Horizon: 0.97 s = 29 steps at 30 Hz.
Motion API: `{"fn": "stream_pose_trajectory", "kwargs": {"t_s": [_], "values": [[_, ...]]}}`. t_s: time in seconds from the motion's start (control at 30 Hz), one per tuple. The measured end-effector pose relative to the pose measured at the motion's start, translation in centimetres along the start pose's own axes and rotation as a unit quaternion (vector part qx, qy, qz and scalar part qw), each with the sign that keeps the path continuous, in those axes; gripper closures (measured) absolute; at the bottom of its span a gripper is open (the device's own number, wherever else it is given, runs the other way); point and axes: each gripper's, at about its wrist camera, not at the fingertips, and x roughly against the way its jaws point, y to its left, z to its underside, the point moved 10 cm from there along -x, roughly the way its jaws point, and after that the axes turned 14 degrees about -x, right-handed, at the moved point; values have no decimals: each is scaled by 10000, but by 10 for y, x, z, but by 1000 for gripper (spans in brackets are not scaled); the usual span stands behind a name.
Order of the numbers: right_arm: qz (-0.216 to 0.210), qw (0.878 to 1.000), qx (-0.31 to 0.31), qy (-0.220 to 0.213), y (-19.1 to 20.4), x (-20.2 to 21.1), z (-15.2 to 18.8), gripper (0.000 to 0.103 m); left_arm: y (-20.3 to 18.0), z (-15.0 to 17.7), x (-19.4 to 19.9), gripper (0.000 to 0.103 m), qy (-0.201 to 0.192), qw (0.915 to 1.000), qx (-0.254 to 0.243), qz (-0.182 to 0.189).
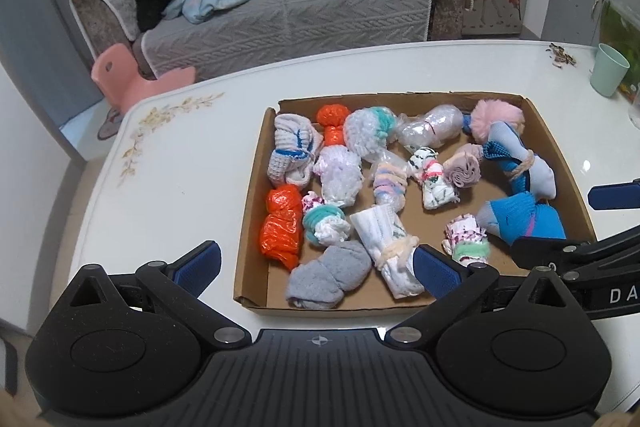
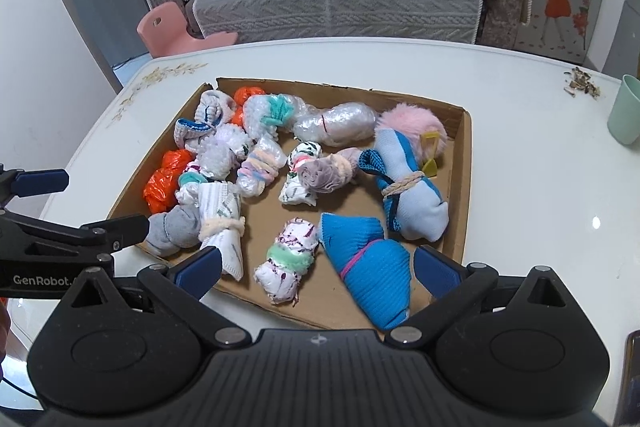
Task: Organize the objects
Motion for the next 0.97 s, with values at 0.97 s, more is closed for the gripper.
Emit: {"fn": "stream_pose_trajectory", "kwargs": {"t_s": [0.97], "values": [[70,9999,97,75,-4,-7,-2,1,3,-7,-2,1,-115,9999,121,31]]}}
